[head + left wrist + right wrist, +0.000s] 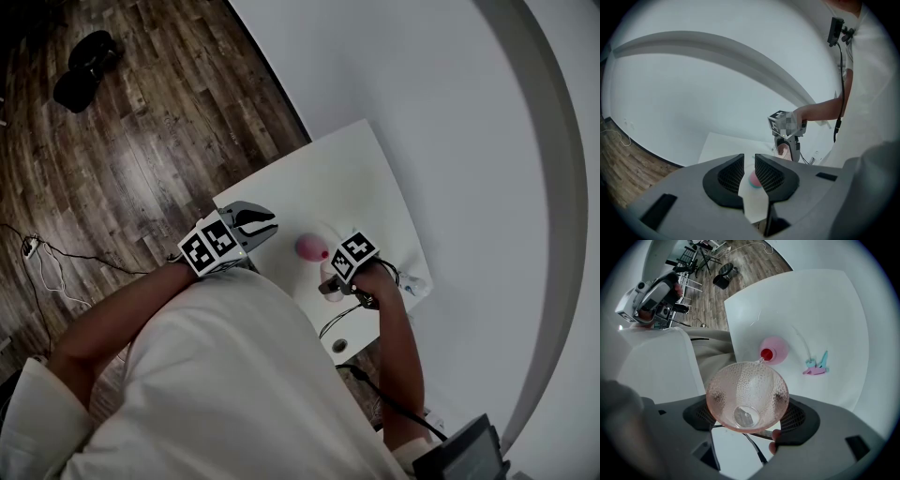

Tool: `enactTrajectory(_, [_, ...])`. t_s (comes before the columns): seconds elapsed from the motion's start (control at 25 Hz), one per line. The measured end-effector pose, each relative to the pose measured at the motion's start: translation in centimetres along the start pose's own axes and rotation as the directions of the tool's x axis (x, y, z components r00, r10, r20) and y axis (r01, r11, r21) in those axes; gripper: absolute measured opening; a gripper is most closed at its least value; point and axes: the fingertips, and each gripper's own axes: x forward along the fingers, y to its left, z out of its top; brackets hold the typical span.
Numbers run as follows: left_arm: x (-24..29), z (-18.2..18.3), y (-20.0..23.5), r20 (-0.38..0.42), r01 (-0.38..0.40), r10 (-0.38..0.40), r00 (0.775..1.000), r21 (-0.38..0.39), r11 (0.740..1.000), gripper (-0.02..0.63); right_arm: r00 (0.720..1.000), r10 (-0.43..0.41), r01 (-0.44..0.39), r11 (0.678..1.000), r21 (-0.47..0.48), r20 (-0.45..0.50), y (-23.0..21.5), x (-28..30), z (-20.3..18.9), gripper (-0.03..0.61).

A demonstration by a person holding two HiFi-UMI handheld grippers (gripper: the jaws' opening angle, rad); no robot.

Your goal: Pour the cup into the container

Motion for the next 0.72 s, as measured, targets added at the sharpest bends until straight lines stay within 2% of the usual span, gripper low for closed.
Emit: enactTrajectory(0.72, [0.0,-0.5,0.1,0.008,-0.006,0.006,1.000,0.001,1.000,0.064,1.000,0.011,-0.011,1.000,-0.009,-0.020,-0.3,0.2,0.7,0.374])
